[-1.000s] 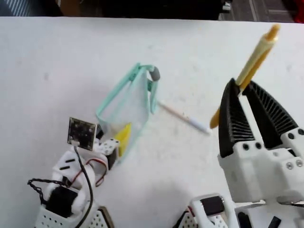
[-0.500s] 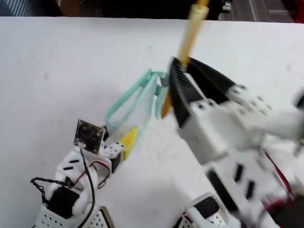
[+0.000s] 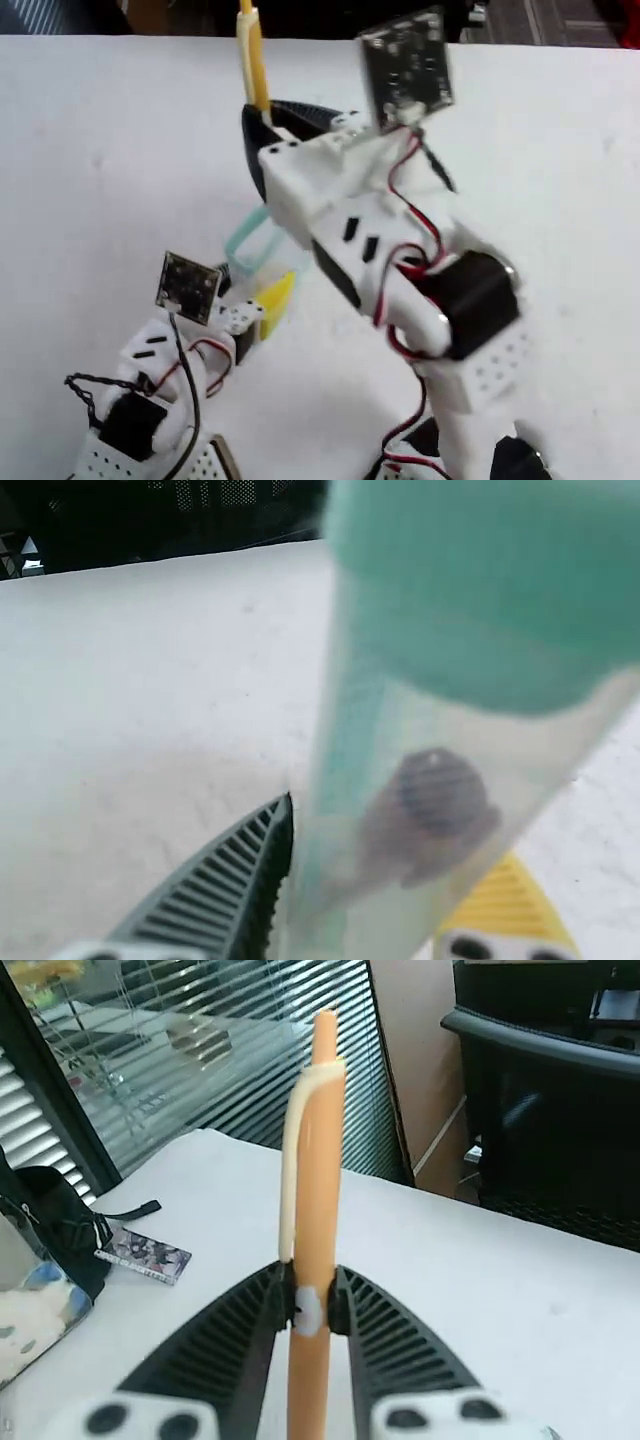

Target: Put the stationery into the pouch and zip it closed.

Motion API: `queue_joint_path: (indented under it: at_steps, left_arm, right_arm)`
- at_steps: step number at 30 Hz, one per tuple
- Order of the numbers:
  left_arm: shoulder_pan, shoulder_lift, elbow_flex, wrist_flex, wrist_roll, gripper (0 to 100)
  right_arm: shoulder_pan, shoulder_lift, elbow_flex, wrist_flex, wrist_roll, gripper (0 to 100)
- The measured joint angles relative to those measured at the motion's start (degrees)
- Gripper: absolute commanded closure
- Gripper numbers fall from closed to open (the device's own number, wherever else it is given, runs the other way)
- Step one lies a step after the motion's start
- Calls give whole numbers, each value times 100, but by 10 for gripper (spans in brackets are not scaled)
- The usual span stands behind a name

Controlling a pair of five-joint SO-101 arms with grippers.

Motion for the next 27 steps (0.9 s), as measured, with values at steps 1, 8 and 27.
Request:
queue_joint_path:
  at_steps: [1,8,27]
  left_arm:
    - [0,0,0,0,0,766]
    - [0,0,0,0,0,766]
    - [18,0,0,0,0,766]
  right_arm:
    - [0,0,176,-141,0,981]
    - [9,-202,1829,-1310,0,981]
    - [-378,-2840,4431,-2022,1002,981]
